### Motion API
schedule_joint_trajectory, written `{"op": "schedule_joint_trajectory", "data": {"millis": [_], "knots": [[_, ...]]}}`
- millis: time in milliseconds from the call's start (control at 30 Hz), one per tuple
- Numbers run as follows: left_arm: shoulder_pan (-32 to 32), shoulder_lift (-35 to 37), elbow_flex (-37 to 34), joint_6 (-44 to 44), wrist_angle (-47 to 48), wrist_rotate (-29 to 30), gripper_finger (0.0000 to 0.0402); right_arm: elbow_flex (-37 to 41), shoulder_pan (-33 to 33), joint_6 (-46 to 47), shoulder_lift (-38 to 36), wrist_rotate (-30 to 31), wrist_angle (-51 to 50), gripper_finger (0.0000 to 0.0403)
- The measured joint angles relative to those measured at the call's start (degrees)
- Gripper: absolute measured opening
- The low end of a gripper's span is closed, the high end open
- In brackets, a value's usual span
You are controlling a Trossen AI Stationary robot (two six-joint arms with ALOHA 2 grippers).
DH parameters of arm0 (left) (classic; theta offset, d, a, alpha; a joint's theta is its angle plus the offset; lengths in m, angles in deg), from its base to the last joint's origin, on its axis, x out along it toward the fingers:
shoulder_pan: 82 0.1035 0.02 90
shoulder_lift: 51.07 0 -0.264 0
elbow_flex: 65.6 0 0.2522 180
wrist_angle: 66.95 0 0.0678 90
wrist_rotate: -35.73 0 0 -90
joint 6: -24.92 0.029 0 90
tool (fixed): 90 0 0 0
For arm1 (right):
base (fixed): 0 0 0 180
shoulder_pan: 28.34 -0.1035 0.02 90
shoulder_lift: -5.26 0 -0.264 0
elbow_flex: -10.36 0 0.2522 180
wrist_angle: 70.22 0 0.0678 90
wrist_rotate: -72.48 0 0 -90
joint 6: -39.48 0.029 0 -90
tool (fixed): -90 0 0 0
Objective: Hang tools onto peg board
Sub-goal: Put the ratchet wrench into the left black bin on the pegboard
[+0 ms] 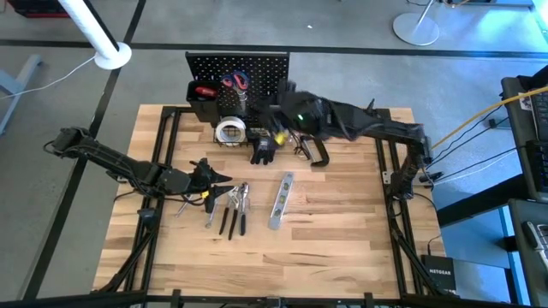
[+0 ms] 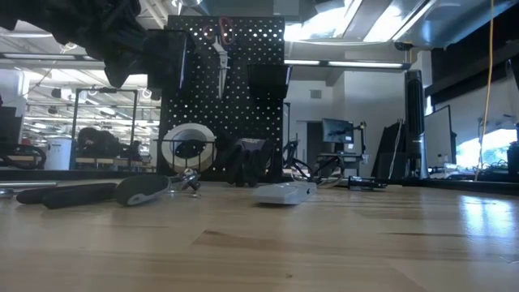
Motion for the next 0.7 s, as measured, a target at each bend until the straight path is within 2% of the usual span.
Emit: {"op": "schedule_joint_trajectory", "data": {"millis": [167,433,567,700], "knots": [[-0.7,0.0,0.0,0.0,0.0,-0.3,0.0136,0.0,-7.5,4.5,-5.6,-10.7,-10.8,0.0192],[-0.9,-0.2,0.0,1.6,-1.2,-0.3,0.0136,0.5,-16.6,16.5,-8.4,-13.2,-27.4,0.0192],[-0.9,-1.8,0.0,1.8,-3.6,-0.8,0.0136,6.9,-19.9,19.7,-9.0,-13.1,-26.7,0.0192],[-0.9,-5.0,0.0,1.8,-5.6,-1.5,0.0136,17.7,-22.3,21.3,-10.8,-13.0,-20.2,0.0192]]}}
